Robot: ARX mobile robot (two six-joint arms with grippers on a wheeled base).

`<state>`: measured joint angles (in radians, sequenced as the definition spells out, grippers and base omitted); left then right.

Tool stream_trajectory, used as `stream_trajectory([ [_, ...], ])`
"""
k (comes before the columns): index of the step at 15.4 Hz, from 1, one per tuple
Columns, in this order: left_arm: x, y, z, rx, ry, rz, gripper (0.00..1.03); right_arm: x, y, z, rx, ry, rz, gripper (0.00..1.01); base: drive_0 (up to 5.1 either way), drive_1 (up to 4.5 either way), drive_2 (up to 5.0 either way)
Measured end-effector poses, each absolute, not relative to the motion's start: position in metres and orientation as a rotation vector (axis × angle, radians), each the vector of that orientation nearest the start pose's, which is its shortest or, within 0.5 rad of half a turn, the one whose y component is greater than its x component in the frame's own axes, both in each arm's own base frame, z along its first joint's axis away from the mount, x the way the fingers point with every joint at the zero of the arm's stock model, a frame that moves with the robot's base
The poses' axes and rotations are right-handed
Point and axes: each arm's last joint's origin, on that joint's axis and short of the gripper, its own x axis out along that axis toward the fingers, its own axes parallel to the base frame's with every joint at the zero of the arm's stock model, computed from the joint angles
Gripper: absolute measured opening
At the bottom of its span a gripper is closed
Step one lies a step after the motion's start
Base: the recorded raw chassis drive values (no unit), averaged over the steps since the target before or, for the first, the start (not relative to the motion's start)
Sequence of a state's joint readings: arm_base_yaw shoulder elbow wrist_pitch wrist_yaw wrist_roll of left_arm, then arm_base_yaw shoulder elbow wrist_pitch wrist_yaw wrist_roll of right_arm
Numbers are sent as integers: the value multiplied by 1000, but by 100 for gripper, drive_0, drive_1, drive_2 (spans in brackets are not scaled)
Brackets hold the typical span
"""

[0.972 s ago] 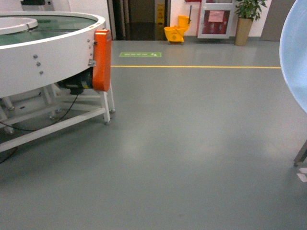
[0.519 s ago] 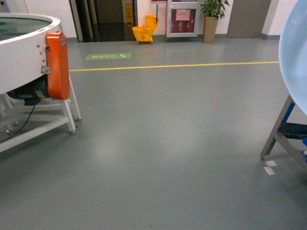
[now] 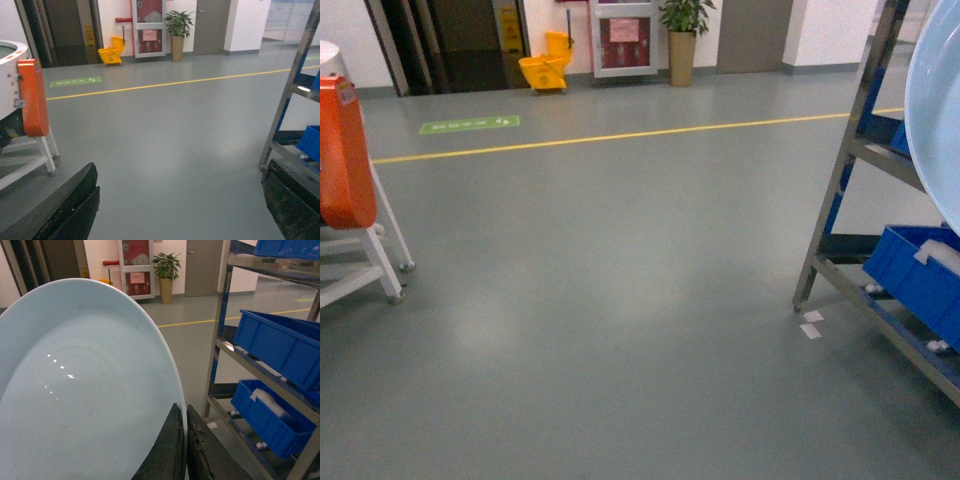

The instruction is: Place blue tray on left shelf second layer neatly

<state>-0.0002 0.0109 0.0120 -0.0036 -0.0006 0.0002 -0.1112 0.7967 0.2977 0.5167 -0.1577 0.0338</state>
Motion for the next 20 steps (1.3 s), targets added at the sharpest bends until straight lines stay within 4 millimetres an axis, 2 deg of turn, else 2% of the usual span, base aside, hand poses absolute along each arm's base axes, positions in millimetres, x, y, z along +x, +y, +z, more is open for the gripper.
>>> stream_trajectory([
  [20, 98, 0, 166, 0, 2, 2, 98, 175, -15, 230, 31, -18, 47, 2, -149, -149, -149],
])
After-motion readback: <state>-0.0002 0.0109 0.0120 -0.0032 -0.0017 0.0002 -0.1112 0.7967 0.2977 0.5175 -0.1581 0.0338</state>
